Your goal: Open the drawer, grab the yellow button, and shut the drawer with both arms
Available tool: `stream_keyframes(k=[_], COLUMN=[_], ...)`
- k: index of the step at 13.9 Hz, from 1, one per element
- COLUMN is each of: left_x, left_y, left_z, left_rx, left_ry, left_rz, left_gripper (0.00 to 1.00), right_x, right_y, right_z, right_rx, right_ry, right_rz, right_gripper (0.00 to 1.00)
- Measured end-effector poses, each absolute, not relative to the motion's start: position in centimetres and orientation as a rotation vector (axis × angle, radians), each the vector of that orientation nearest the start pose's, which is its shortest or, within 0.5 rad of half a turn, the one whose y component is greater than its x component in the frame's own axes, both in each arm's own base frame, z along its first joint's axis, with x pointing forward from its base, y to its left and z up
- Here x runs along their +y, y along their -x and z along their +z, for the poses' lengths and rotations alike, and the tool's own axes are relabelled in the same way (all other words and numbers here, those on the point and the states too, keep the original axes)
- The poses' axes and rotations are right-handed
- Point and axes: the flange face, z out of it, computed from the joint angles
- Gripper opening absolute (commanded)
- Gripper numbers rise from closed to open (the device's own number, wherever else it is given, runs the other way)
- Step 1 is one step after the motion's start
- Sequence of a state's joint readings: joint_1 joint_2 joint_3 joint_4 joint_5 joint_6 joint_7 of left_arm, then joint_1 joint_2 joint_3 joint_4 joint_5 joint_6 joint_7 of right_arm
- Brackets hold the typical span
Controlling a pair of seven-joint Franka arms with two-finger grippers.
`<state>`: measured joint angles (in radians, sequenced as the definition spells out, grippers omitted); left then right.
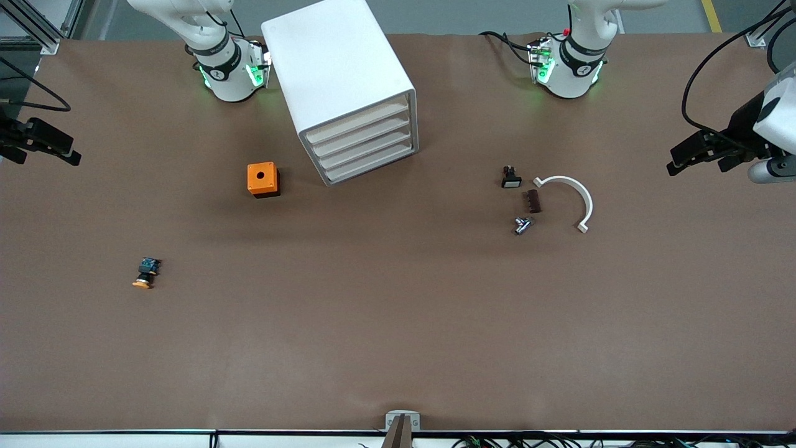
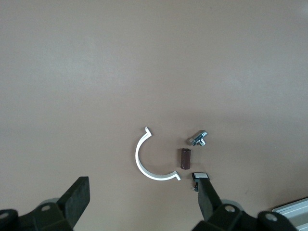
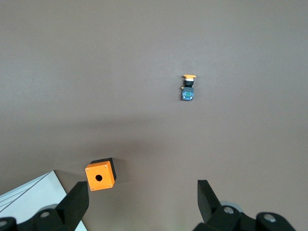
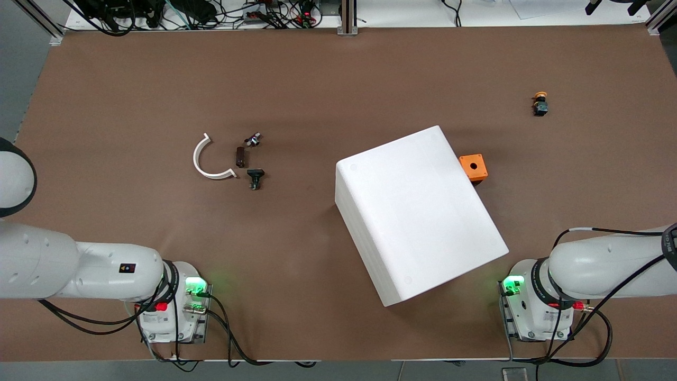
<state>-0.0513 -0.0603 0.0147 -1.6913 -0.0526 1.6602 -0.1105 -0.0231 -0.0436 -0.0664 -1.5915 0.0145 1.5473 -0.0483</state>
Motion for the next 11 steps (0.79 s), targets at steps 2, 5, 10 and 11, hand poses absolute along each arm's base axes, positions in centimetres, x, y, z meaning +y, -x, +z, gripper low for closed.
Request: stream_keyframes(k=[2, 5, 10, 11], left_x=[-2.5, -2.6, -2.8, -2.8], left_y=[-54.3, -54.3, -56.0, -56.3], left_z=[61.5, 62.1, 63.3, 63.1], left_rx=[-0.114, -0.107, -0.104, -0.104], left_ry=[3.195, 3.196, 3.196, 3.196], left_rz=[-0.063, -0.082, -0.133, -0.131], left_gripper=[0.99, 0.99, 0.99, 0.99], right_x=[-5.0, -5.4, -5.3, -5.3], right_y=[-53.8, -53.5, -52.0, -51.9], right_z=[63.7, 63.5, 63.6, 63.7], right_rx=[0.04, 0.041, 0.034, 0.031], right_ry=[3.125, 3.125, 3.122, 3.122], right_rz=[-0.023, -0.04, -0.058, -0.06], right_gripper=[1.0, 1.0, 1.0, 1.0])
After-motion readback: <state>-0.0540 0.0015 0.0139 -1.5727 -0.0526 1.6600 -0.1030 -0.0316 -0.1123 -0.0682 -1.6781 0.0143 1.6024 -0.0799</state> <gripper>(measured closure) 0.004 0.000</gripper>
